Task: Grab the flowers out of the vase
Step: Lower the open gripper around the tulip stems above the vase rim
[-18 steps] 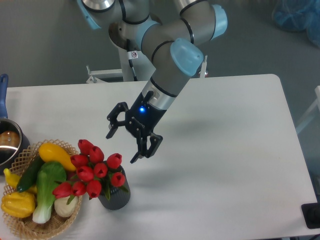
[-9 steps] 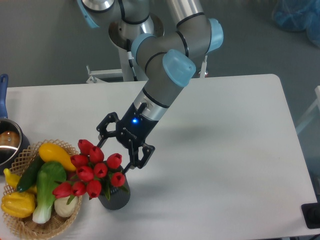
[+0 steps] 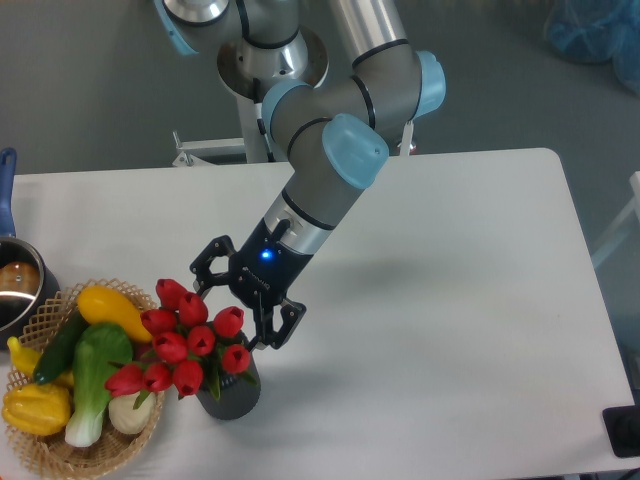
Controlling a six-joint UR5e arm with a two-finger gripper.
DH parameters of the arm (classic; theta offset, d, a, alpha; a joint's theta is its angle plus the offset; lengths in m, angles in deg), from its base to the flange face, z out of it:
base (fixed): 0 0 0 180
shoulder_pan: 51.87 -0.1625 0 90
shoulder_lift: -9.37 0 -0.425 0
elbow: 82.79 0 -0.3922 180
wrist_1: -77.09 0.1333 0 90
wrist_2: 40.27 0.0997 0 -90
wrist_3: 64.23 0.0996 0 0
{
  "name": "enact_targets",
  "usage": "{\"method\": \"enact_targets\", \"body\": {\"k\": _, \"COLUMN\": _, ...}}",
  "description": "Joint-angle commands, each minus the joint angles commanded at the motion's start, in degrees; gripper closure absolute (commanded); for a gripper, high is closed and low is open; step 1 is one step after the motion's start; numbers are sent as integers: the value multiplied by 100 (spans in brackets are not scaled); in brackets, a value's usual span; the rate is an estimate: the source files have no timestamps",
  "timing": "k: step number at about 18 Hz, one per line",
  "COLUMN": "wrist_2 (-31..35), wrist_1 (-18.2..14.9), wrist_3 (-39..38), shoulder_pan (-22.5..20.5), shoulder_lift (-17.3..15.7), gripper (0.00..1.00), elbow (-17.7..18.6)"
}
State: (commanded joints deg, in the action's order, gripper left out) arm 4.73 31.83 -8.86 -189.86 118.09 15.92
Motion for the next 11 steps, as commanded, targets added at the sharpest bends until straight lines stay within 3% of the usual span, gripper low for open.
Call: {"method": "enact_targets", "body": {"k": 11, "wrist_2": 0, "wrist_1": 97, "wrist_3": 26, "shoulder_pan": 158, "shoulder_lift": 106, "gripper": 0, "elbow": -53}}
